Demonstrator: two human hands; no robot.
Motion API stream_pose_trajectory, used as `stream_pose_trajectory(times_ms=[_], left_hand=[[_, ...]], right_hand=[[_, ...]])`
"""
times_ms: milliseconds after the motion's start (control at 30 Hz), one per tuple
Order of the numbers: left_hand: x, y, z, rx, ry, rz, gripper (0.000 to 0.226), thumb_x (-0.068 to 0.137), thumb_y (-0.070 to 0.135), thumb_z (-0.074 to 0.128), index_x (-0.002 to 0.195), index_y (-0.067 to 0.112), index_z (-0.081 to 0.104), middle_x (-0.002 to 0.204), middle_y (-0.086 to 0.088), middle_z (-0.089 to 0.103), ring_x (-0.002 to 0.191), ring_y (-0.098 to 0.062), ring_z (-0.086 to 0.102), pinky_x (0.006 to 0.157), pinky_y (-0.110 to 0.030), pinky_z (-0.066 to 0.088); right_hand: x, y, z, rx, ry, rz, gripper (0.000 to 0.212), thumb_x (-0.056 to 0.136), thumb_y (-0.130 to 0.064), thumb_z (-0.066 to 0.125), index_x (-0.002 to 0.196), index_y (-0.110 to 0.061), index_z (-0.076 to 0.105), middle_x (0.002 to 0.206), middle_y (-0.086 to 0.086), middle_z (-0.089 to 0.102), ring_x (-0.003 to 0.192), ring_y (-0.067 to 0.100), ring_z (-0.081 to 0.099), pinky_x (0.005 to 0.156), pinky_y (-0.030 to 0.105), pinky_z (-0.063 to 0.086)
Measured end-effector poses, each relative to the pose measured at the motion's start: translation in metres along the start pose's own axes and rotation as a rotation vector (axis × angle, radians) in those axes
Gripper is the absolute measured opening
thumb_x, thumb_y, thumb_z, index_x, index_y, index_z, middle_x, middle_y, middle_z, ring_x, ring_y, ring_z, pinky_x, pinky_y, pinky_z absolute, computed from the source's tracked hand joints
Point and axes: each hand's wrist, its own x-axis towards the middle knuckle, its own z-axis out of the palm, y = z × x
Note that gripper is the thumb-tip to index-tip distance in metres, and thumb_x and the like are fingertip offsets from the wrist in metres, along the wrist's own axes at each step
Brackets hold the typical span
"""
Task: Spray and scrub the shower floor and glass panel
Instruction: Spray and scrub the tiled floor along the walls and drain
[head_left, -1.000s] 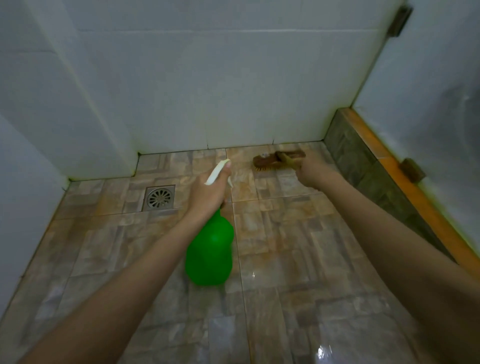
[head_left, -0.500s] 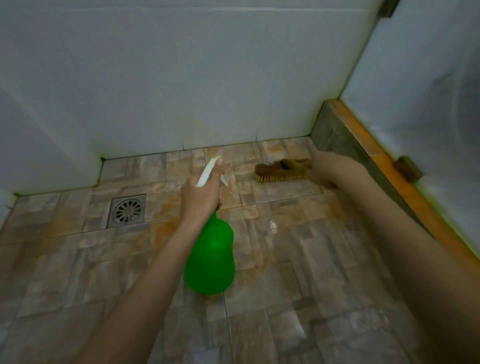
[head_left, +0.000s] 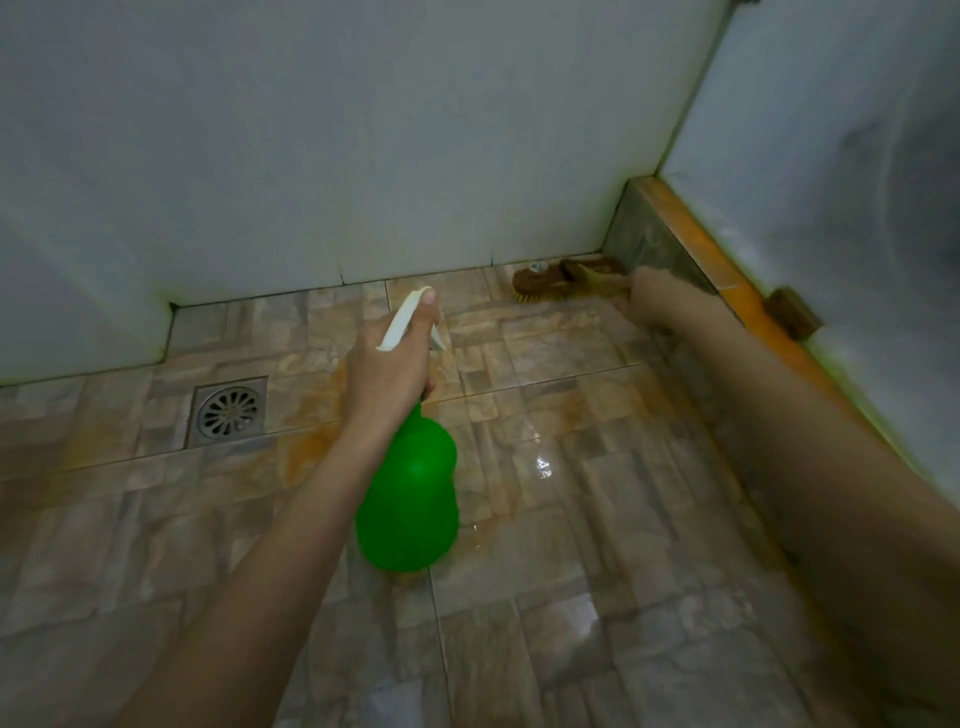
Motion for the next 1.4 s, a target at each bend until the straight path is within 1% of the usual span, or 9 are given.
stream_pose_trajectory(times_ms=[67, 200, 300, 433, 633, 833, 1067, 1200, 1400], left_hand=[[-0.002, -0.001, 0.002, 0.027, -0.007, 0.012, 0.059, 0.096, 0.067, 0.047, 0.104, 0.014, 0.073, 0.064, -0.002, 0.059, 0.035, 0.001, 0.051, 0.04, -0.012, 0.042], [-0.007, -0.001, 0.005, 0.046, -0.008, 0.007, 0.063, 0.096, 0.065, 0.049, 0.104, 0.007, 0.073, 0.079, -0.01, 0.069, 0.034, 0.0, 0.05, 0.044, -0.015, 0.044], [-0.02, 0.002, 0.007, 0.074, -0.053, 0.027, 0.065, 0.099, 0.06, 0.048, 0.106, 0.0, 0.071, 0.07, -0.01, 0.061, 0.033, -0.001, 0.048, 0.038, -0.009, 0.037], [-0.031, 0.0, 0.006, 0.067, -0.09, 0.019, 0.063, 0.099, 0.061, 0.047, 0.108, 0.004, 0.072, 0.072, -0.013, 0.059, 0.033, 0.0, 0.049, 0.038, -0.01, 0.037], [-0.048, 0.002, 0.007, 0.032, -0.104, 0.028, 0.054, 0.098, 0.057, 0.054, 0.106, 0.008, 0.075, 0.07, -0.012, 0.059, 0.034, -0.001, 0.049, 0.039, -0.013, 0.041], [-0.065, 0.004, -0.005, 0.064, -0.133, 0.072, 0.048, 0.099, 0.058, 0.049, 0.104, 0.018, 0.076, 0.066, -0.024, 0.059, 0.035, -0.001, 0.049, 0.041, -0.011, 0.041], [-0.1, -0.003, -0.002, 0.052, -0.195, 0.041, 0.046, 0.097, 0.059, 0.052, 0.103, 0.02, 0.076, 0.084, -0.03, 0.068, 0.036, -0.003, 0.049, 0.041, -0.012, 0.04], [-0.114, -0.005, -0.006, 0.03, -0.221, 0.033, 0.038, 0.097, 0.058, 0.052, 0.099, 0.027, 0.075, 0.107, -0.029, 0.071, 0.038, -0.005, 0.051, 0.043, -0.015, 0.044], [-0.133, -0.007, -0.008, 0.055, -0.263, 0.051, 0.041, 0.097, 0.059, 0.052, 0.102, 0.026, 0.076, 0.098, -0.018, 0.076, 0.038, -0.004, 0.054, 0.047, -0.02, 0.046]], right_hand=[[-0.021, 0.003, -0.016, -0.03, -0.059, 0.03, 0.009, 0.092, -0.01, 0.048, 0.101, -0.009, 0.049, 0.073, 0.007, 0.051, 0.06, 0.024, 0.053, 0.051, 0.029, 0.044], [-0.047, 0.014, 0.004, -0.127, -0.074, -0.004, 0.008, 0.092, -0.009, 0.047, 0.091, -0.007, 0.055, 0.076, 0.008, 0.058, 0.062, 0.023, 0.055, 0.053, 0.029, 0.043], [-0.032, 0.023, 0.007, 0.013, -0.001, -0.015, 0.021, 0.093, -0.019, 0.049, 0.108, -0.011, 0.062, 0.076, 0.006, 0.061, 0.061, 0.021, 0.058, 0.052, 0.03, 0.044], [-0.068, 0.02, -0.007, -0.072, -0.086, 0.043, 0.011, 0.092, -0.01, 0.051, 0.087, -0.006, 0.06, 0.074, 0.007, 0.057, 0.056, 0.02, 0.053, 0.046, 0.027, 0.04], [-0.054, 0.048, 0.012, 0.042, -0.049, -0.094, 0.032, 0.096, -0.028, 0.046, 0.121, -0.015, 0.059, 0.077, 0.005, 0.059, 0.06, 0.018, 0.054, 0.055, 0.031, 0.04], [-0.136, 0.051, 0.016, -0.152, -0.161, -0.047, 0.018, 0.096, -0.016, 0.041, 0.079, -0.016, 0.046, 0.08, 0.003, 0.053, 0.084, 0.029, 0.063, 0.064, 0.031, 0.045], [-0.123, 0.066, 0.006, -0.134, -0.187, -0.051, 0.012, 0.091, -0.02, 0.05, 0.09, -0.012, 0.059, 0.083, 0.007, 0.062, 0.072, 0.024, 0.061, 0.057, 0.03, 0.047], [-0.178, 0.071, 0.007, -0.278, -0.32, -0.015, 0.026, 0.092, -0.008, 0.046, 0.067, -0.012, 0.044, 0.07, 0.004, 0.052, 0.058, 0.017, 0.05, 0.049, 0.028, 0.041], [-0.147, 0.095, 0.01, -0.123, -0.195, -0.07, 0.017, 0.092, -0.016, 0.049, 0.102, -0.014, 0.062, 0.073, 0.003, 0.056, 0.061, 0.02, 0.054, 0.054, 0.032, 0.045]])
